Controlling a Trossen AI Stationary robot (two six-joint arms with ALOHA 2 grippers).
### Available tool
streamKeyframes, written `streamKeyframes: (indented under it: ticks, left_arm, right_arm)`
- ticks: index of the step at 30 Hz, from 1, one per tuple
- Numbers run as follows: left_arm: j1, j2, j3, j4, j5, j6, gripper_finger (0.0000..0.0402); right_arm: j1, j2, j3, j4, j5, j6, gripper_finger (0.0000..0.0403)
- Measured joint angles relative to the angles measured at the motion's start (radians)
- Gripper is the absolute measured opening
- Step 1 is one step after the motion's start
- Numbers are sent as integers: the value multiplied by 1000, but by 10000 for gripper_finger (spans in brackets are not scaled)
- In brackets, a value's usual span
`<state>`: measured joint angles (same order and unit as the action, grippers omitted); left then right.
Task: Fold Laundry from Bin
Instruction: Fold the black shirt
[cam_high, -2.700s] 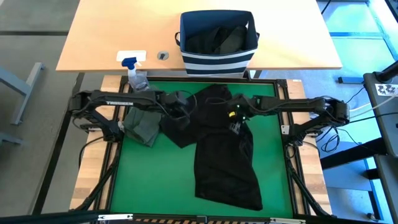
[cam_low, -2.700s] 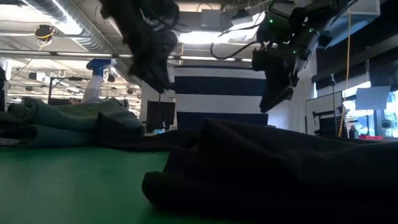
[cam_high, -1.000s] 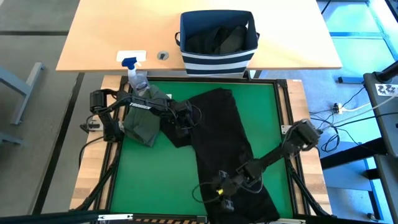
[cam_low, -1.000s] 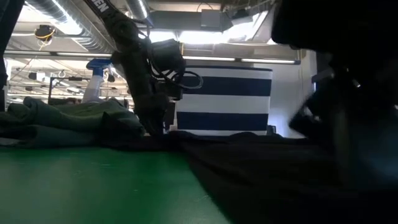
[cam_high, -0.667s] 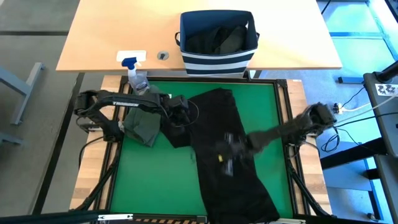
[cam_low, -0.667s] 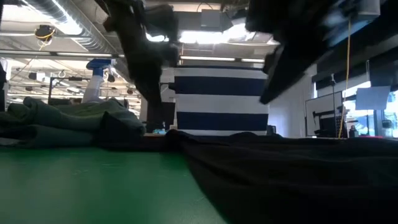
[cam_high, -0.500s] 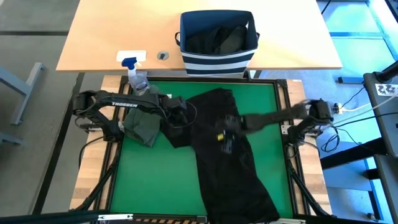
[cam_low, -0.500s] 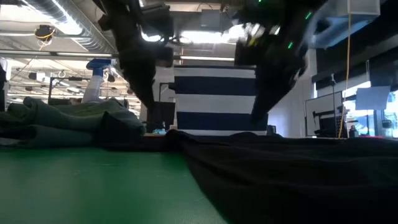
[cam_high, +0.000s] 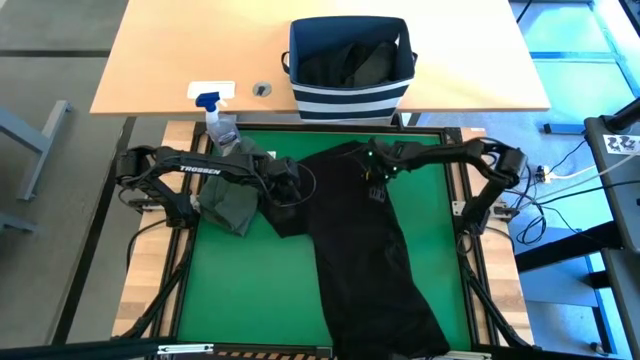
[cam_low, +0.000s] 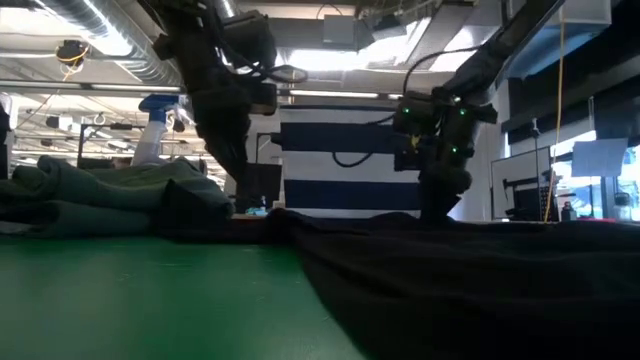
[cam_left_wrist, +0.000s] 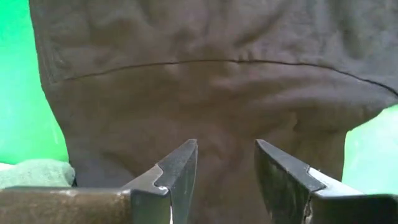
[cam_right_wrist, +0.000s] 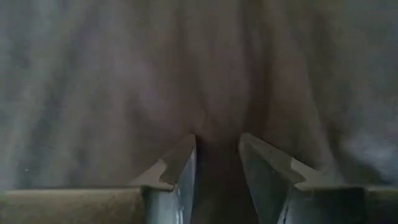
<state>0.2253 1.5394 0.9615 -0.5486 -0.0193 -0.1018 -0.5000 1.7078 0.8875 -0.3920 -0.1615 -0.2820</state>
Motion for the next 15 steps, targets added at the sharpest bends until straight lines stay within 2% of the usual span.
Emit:
streamKeyframes:
  ticks: [4, 9, 15]
  left_arm:
    - [2, 0, 0, 19, -17, -59, 156]
    - [2, 0, 0, 21, -23, -133, 156]
    - [2, 0, 0, 41, -37, -146, 156]
  right_arm:
    - [-91, 9, 3, -7, 17, -2, 130]
    - [-201, 0, 16, -29, 97, 12, 130]
    - [-234, -85, 14, -38, 26, -13, 130]
